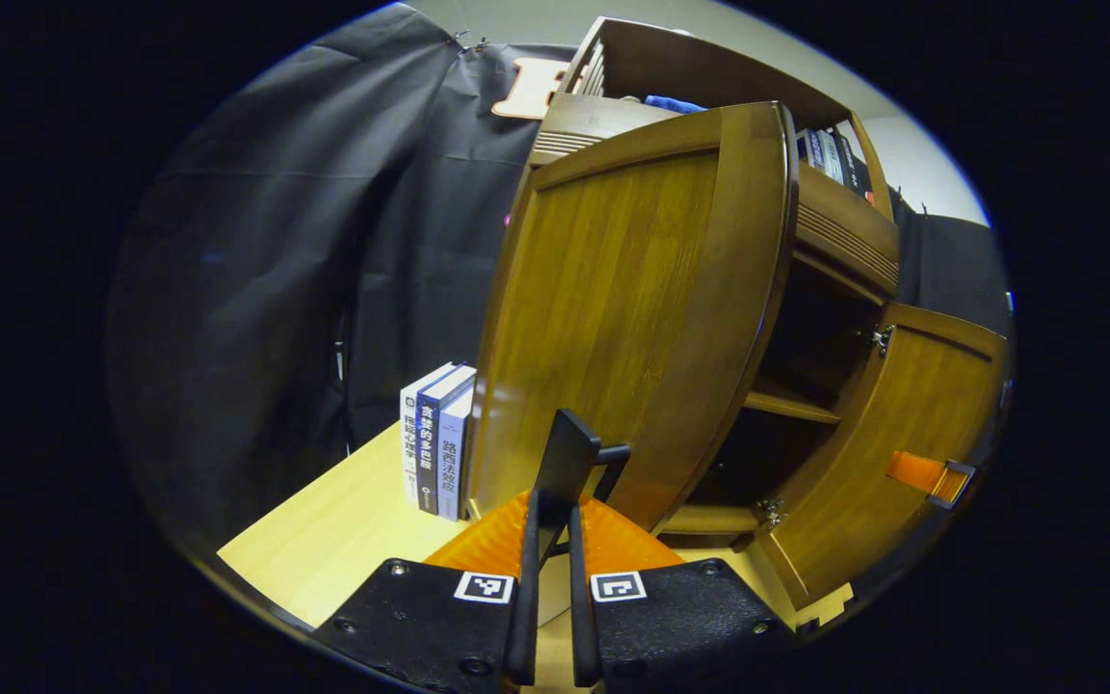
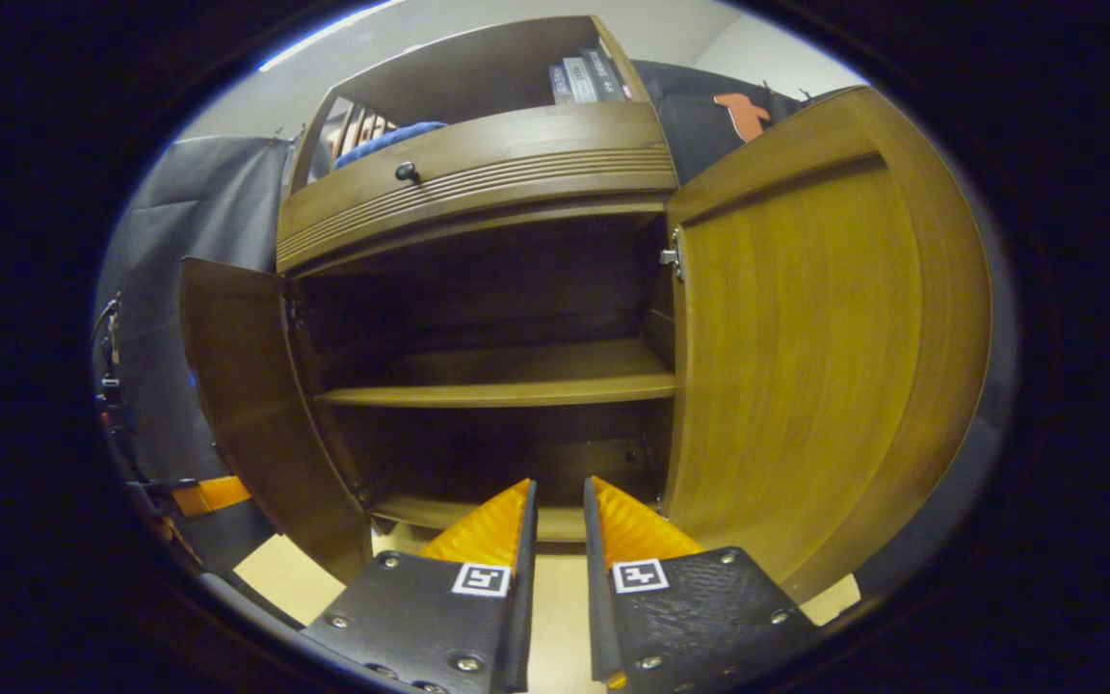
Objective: Open the right door of the double-door shoe cabinet with the right hand, and open the left door with the left hand.
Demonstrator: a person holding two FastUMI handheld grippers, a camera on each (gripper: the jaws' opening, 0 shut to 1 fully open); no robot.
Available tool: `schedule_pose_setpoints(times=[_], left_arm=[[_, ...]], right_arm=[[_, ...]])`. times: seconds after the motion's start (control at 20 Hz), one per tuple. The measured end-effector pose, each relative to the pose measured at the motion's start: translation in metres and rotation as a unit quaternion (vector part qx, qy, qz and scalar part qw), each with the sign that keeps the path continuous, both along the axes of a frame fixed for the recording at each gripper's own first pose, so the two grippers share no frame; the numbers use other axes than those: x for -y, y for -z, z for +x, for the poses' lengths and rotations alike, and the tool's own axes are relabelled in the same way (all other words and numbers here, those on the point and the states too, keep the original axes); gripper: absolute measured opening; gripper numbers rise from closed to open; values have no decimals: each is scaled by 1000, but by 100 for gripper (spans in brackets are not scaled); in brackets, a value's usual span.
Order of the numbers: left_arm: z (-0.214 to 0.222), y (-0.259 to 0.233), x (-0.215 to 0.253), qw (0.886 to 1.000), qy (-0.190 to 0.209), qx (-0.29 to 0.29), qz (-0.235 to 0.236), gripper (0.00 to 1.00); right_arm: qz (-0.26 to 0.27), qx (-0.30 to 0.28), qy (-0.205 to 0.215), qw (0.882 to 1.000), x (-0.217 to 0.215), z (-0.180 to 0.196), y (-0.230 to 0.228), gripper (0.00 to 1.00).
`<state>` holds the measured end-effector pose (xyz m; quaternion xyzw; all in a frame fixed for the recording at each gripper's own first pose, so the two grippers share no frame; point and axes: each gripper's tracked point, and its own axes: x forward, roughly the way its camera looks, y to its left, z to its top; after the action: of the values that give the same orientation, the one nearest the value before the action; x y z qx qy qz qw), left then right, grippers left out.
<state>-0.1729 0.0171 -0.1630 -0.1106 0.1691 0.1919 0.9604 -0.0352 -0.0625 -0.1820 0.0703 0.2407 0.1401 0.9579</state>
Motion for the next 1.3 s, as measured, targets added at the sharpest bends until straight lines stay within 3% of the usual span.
schedule_pose_setpoints(times=[0.6, 0.65, 0.7, 0.85, 1.15, 1.2, 1.3], left_arm=[[-28, -3, -44, 999, -41, -18, 20, 11], [-30, -4, -46, 999, -44, -18, 21, 11], [-32, -4, -49, 998, -48, -18, 20, 11], [-34, -4, -54, 998, -56, -17, 14, 11], [-39, -4, -64, 998, -60, -24, 22, 9], [-40, -4, -65, 998, -60, -22, 20, 9], [-38, -3, -65, 998, -58, -22, 17, 9]], right_arm=[[9, -6, -28, 1000, -26, -6, 4, 24], [10, -6, -29, 1000, -27, -8, 5, 29], [9, -6, -31, 999, -29, -8, 5, 24], [9, -5, -32, 999, -31, -7, 5, 24], [9, -6, -32, 999, -34, -7, 7, 24], [9, -7, -32, 999, -35, -7, 7, 29], [11, -8, -31, 999, -35, -5, 9, 24]])
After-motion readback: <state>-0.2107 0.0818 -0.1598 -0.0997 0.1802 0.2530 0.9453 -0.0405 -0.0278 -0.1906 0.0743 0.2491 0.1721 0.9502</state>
